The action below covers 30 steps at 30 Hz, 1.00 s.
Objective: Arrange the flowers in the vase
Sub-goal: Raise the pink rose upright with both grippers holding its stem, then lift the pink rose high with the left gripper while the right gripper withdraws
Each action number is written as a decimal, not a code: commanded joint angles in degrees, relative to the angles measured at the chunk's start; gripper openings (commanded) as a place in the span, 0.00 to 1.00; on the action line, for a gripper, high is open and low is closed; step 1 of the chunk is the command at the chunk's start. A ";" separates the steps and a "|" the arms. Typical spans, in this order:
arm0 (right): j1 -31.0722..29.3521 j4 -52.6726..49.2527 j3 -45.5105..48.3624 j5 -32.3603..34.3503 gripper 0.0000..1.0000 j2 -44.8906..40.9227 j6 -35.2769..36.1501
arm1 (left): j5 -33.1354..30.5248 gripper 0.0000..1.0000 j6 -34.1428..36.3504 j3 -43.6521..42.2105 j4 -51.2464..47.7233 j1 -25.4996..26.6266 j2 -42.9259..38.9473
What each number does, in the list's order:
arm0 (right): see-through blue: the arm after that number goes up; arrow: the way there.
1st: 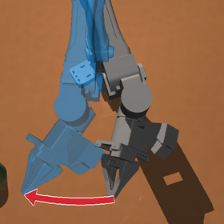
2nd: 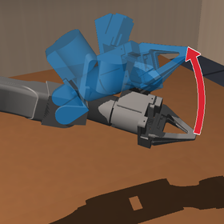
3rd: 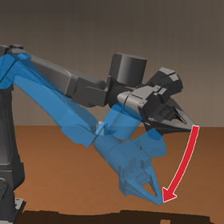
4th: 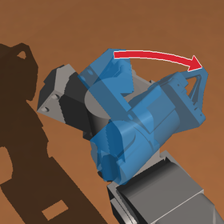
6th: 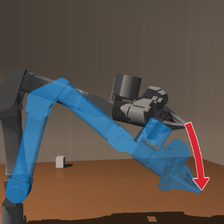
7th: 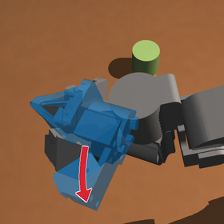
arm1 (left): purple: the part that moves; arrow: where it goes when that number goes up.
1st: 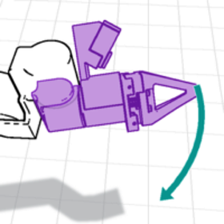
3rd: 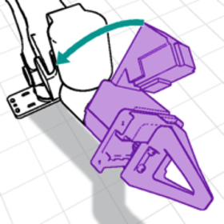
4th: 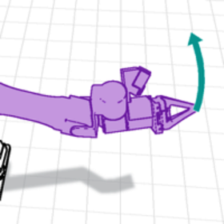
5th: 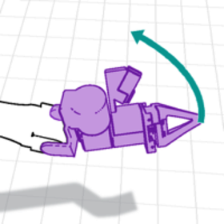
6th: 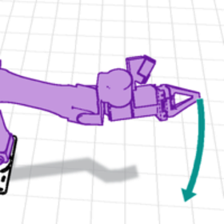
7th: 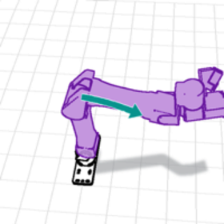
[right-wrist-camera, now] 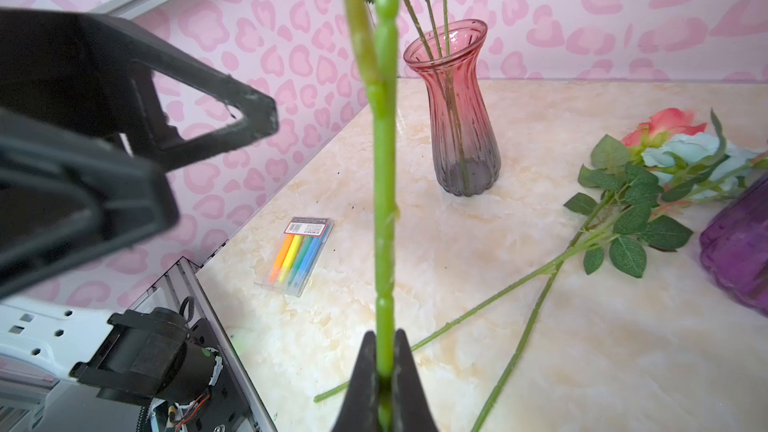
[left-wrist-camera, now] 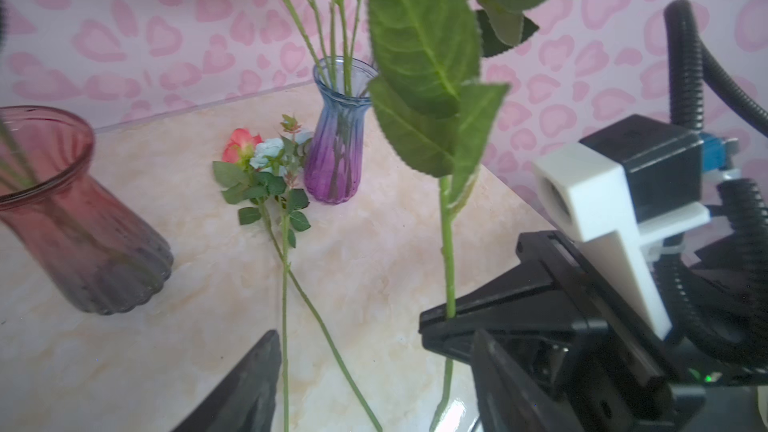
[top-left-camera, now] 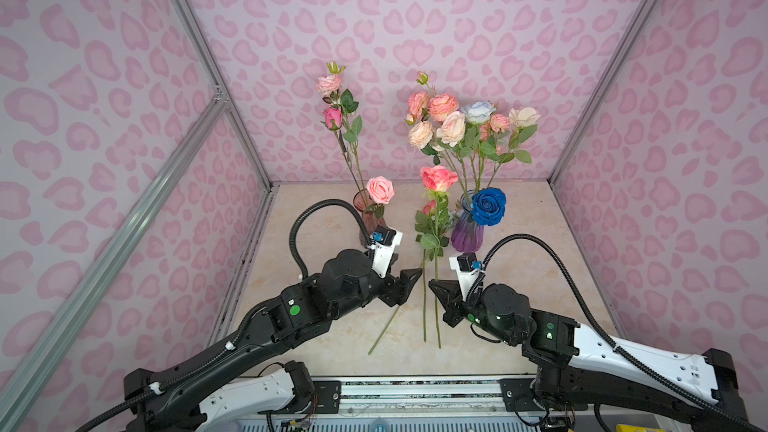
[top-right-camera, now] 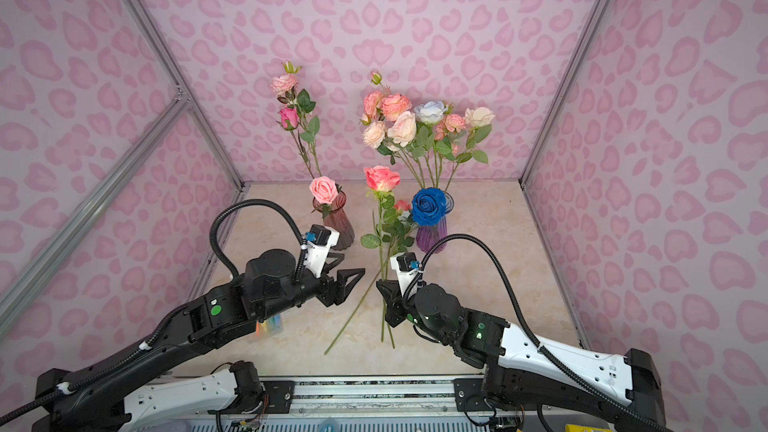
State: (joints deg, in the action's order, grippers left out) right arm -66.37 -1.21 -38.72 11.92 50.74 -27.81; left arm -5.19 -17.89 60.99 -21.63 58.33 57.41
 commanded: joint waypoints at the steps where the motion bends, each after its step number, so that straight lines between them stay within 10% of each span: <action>1: -0.58 2.09 -0.33 -0.08 0.00 0.24 1.01 | 6.67 0.71 3.25 2.20 4.53 -0.01 3.39; 8: -1.22 2.47 0.84 -0.12 0.00 -1.26 0.40 | 6.21 0.57 2.26 2.40 12.36 -0.06 7.57; 17: -1.34 2.49 0.97 -0.71 0.00 -1.81 0.48 | 7.42 0.08 0.09 1.72 15.79 -0.10 8.70; 21: -1.72 1.11 0.39 -0.39 0.44 -2.49 0.16 | 6.53 0.04 0.91 4.83 12.38 -0.09 6.83; 30: -0.71 0.52 4.62 6.63 0.54 -8.24 1.10 | -3.64 0.04 15.86 34.61 -2.62 -0.02 7.02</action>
State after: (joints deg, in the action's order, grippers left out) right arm -67.59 -0.93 -34.57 15.90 43.11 -27.33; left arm -4.16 -9.78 90.52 -19.66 58.39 63.48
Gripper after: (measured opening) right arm 0.533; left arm 0.072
